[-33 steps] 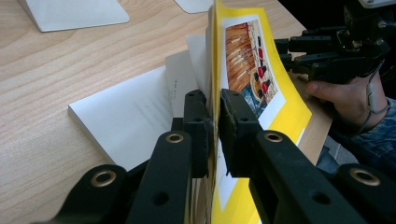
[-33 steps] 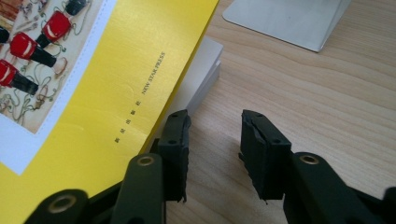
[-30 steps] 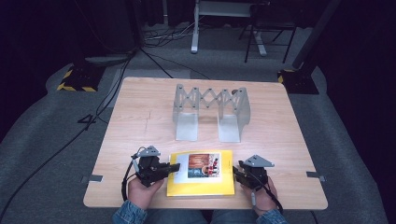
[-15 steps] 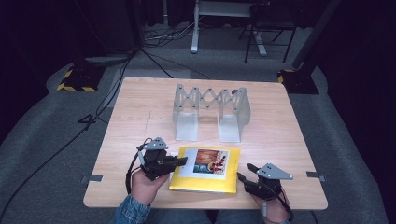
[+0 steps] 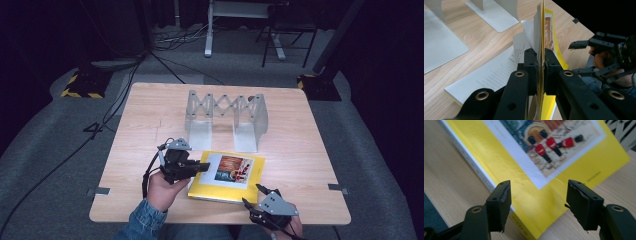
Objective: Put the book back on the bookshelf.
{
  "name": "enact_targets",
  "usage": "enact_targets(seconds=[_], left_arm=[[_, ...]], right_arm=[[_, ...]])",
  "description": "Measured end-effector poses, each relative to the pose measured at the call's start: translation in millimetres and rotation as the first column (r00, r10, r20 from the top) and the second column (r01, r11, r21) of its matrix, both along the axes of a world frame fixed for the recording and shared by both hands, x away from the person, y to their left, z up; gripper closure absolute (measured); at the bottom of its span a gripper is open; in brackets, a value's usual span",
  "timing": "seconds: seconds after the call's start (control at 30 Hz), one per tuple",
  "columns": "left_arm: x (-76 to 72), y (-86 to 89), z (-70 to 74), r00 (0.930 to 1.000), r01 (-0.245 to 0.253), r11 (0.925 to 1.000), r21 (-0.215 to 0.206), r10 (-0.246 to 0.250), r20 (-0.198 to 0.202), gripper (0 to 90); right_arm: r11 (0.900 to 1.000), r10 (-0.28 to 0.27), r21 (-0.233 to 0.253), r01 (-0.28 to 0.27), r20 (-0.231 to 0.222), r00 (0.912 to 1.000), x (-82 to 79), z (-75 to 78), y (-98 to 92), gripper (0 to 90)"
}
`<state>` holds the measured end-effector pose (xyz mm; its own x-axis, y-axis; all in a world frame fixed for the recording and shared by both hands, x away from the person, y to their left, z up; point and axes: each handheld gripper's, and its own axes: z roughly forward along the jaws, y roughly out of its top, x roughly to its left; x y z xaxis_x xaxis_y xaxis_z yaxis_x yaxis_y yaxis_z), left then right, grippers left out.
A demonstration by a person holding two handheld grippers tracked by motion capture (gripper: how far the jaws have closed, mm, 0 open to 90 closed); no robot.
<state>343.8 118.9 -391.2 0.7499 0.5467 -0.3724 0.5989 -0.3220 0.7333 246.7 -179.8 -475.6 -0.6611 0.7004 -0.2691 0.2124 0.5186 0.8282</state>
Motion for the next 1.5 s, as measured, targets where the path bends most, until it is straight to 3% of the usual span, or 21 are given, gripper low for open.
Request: enact_targets(seconds=[0.3,0.37,0.53,0.7,0.87,0.97,1.03,1.23,1.33,1.43,1.5], left_arm=[[5.0,-5.3,0.3,0.9991,0.023,0.9994,-0.024,-0.024,-0.036,83.6],[5.6,-5.9,-0.4,0.9986,0.027,0.9991,-0.032,-0.029,-0.043,83.7],[4.5,-8.2,-1.2,0.9969,0.038,0.9981,-0.049,-0.041,-0.068,83.6],[3.8,-10.2,-3.5,0.9959,0.045,0.9976,-0.051,-0.049,-0.076,83.6],[3.9,-13.3,-6.7,0.9948,0.049,0.9974,-0.053,-0.054,-0.086,83.6],[5.2,-14.7,-9.6,0.9942,0.048,0.9978,-0.046,-0.052,-0.094,83.7],[6.1,-15.0,-11.1,0.9936,0.041,0.9977,-0.053,-0.047,-0.103,83.7],[8.1,-18.0,-15.2,0.9919,0.042,0.9981,-0.045,-0.047,-0.118,83.8],[8.6,-18.7,-16.3,0.9921,0.035,0.9988,-0.035,-0.039,-0.119,83.7],[9.9,-18.4,-17.8,0.9914,0.033,0.9987,-0.038,-0.038,-0.126,83.5],[10.4,-18.0,-18.1,0.9915,0.031,0.9990,-0.031,-0.034,-0.125,83.1]], right_arm=[[0.990,0.058,-0.134,-0.053,0.031,0.9979,-5.1,-14.3,28.3,34.4],[0.985,0.049,-0.166,-0.042,0.040,0.9980,-4.3,-17.3,32.0,32.9],[0.972,0.026,-0.235,0.003,0.120,0.9924,-1.3,-23.6,41.6,29.1],[0.946,0.025,-0.321,0.041,0.198,0.9798,1.2,-29.8,49.5,28.4],[0.926,0.020,-0.372,0.071,0.234,0.9719,6.2,-32.8,53.6,29.3],[0.906,0.023,-0.414,0.092,0.265,0.9640,10.2,-36.7,57.0,29.9],[0.901,0.028,-0.423,0.096,0.278,0.9603,12.2,-37.5,59.3,29.7],[0.867,0.054,-0.483,0.123,0.335,0.9406,14.8,-41.6,66.9,33.9],[0.852,0.072,-0.510,0.121,0.343,0.9365,14.6,-43.0,68.3,41.5],[0.827,0.098,-0.549,0.125,0.359,0.9280,11.2,-45.1,68.9,52.9],[0.819,0.107,-0.559,0.130,0.371,0.9224,9.7,-44.9,67.9,57.6]])
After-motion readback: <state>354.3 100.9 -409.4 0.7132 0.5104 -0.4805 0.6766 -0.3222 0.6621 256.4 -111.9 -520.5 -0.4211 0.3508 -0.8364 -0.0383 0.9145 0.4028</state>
